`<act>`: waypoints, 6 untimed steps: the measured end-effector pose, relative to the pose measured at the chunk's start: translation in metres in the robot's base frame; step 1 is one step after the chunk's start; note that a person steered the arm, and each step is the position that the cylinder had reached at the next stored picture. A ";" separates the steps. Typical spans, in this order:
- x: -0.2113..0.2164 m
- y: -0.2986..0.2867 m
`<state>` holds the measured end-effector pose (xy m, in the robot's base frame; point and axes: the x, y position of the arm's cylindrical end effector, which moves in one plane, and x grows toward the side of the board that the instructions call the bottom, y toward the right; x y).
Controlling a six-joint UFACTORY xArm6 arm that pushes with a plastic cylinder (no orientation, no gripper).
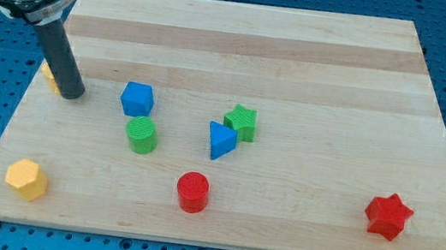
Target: Push the yellow heart diagonal to the blue cube
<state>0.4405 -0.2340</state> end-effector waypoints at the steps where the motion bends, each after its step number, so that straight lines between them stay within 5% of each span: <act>1: 0.030 -0.007; 3: 0.014 -0.071; 6: -0.018 -0.019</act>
<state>0.4225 -0.2527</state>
